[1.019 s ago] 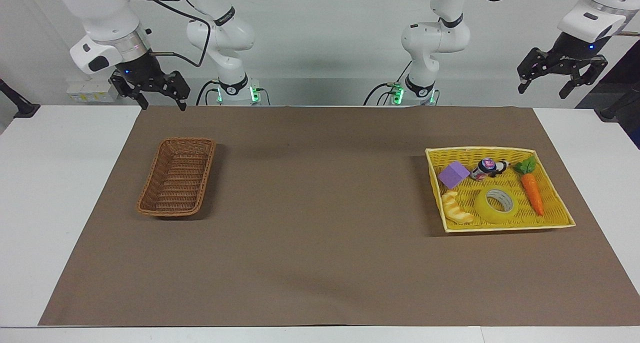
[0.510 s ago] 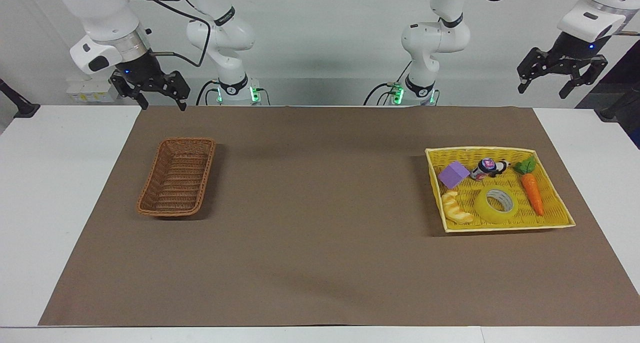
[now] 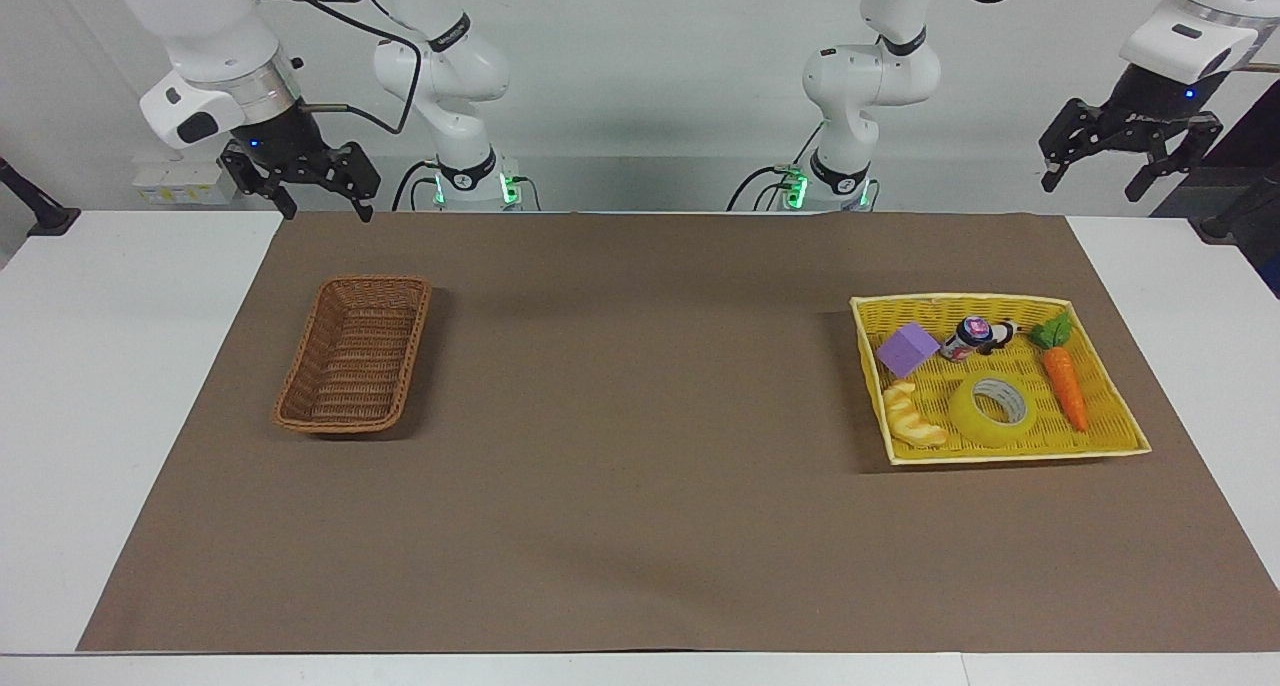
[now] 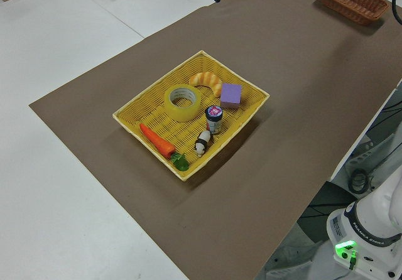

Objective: Move tape to another basket

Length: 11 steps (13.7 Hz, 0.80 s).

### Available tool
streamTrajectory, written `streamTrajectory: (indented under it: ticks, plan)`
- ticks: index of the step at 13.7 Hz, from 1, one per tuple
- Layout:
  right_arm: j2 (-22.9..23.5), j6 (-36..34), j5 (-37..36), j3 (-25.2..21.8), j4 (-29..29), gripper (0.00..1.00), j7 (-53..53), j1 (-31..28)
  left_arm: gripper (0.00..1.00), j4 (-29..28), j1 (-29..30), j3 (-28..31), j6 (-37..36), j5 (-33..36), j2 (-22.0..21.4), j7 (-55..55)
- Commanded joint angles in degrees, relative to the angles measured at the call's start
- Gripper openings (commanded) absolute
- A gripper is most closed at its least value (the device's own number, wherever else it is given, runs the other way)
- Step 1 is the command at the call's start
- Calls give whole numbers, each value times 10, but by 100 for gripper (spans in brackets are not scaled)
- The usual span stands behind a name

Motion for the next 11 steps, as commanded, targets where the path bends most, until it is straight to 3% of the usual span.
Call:
streamTrajectory:
  ticks: [1,3,7,11]
  plan:
    - [-4,-2,6,2,1,100,-4,-5,100,-44,-2,5,50,6,-4,2]
    - [-4,-2,6,2,1,100,-4,-5,100,-80,0,5,110,5,2,4]
    - [-4,-2,6,2,1,100,-4,-5,100,-96,1,6,193,5,60,7]
    - [-4,-2,6,2,1,100,-4,-5,100,-169,33,6,293,0,89,55]
